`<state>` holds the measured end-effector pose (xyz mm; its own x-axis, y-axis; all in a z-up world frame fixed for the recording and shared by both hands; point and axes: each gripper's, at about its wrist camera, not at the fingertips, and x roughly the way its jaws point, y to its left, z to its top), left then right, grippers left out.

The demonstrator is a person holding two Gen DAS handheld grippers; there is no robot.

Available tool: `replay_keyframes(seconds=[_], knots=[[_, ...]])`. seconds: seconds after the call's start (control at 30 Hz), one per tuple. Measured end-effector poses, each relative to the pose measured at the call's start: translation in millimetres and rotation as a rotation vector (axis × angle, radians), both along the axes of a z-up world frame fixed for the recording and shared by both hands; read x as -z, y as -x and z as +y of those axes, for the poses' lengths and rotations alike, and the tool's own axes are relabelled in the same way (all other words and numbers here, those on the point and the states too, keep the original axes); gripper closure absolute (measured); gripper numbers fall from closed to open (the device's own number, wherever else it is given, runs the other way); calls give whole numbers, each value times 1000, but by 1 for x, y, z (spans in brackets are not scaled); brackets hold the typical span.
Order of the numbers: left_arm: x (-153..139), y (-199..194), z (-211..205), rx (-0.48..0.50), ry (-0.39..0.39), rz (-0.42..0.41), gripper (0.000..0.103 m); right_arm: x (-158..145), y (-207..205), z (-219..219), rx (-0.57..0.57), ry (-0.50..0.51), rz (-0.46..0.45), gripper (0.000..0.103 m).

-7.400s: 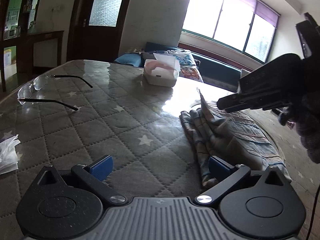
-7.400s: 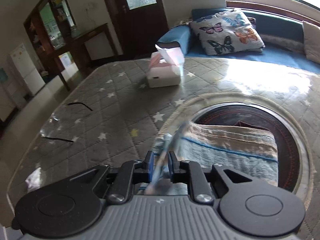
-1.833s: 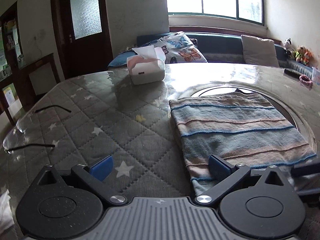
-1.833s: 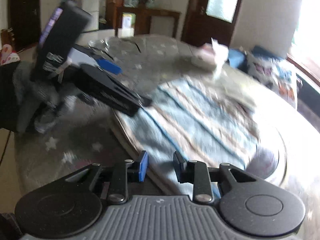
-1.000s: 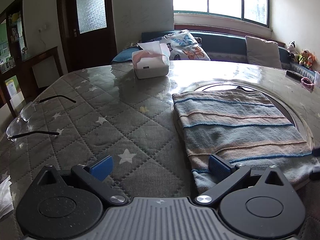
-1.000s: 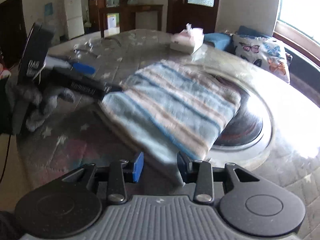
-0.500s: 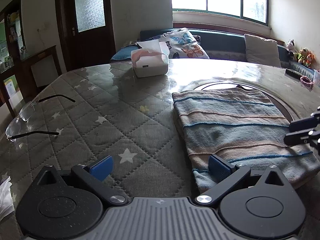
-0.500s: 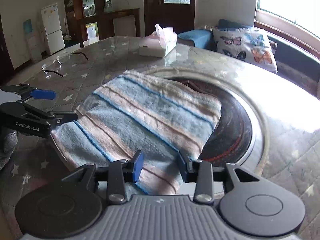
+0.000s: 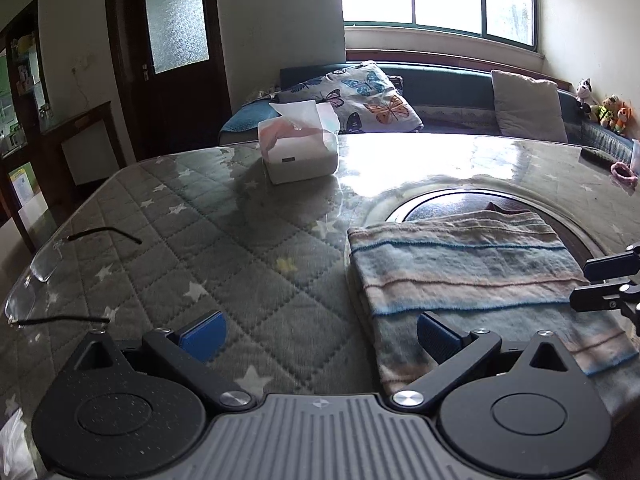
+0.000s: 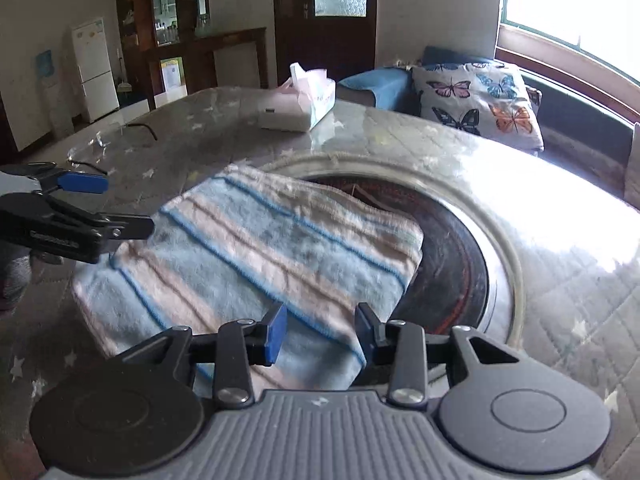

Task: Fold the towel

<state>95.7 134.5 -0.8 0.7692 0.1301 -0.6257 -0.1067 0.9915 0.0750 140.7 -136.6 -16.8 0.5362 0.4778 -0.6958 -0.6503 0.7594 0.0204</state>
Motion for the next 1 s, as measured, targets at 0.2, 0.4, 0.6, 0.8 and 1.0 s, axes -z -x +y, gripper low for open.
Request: replay_keyframes(seconds=[0.2,0.4,0.6,0.8,1.0], knots=[[5,-17,3,-8,5,24,0,0,-24,4,30,-12,-6,65],[10,-20,5,-8,15,36,0,11,-46,7,47,-7,27,57],[5,-16,5,-16,25,35,0,3,-35,4,46,-7,1,56],[0,-7,5,-26,33,36,0,-13,-2,14,-45,11,-69,47],[-8,3,13,-49,59,20,0,-22,39,39,-172,41,-134,40]])
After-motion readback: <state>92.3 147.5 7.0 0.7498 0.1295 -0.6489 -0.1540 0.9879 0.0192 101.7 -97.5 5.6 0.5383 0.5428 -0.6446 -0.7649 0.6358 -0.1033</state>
